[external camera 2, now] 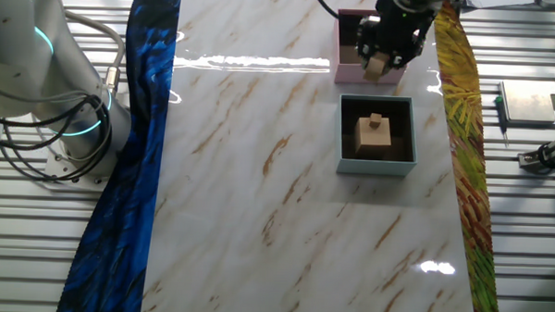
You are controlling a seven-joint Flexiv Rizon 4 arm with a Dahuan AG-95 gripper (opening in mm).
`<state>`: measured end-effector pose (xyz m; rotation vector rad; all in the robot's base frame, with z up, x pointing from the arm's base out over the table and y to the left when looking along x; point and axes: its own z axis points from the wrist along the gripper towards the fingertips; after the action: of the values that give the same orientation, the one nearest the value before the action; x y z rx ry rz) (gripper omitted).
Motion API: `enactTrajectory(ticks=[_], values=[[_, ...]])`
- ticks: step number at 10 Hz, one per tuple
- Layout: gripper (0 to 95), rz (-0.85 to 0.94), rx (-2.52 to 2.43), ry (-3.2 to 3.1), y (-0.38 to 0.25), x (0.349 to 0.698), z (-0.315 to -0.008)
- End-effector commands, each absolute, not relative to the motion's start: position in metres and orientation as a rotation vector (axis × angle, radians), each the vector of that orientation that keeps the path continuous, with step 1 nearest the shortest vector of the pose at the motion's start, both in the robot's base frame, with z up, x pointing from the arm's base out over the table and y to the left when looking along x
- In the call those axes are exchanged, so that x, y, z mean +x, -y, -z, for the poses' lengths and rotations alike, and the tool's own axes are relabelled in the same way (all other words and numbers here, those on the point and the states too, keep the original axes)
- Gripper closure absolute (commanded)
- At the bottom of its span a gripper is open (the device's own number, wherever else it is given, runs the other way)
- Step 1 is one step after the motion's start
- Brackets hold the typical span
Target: Move an object from one box to another
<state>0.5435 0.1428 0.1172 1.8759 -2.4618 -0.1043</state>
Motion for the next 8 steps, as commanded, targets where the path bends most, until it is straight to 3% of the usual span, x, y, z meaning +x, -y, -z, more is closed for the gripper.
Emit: enactTrajectory(ticks=[1,8], values=[[95.0,0.140,1.859,2.496,-0.170,0.550,-0.107],[95.0,0.115,1.888,2.499,-0.205,0.540,-0.087]])
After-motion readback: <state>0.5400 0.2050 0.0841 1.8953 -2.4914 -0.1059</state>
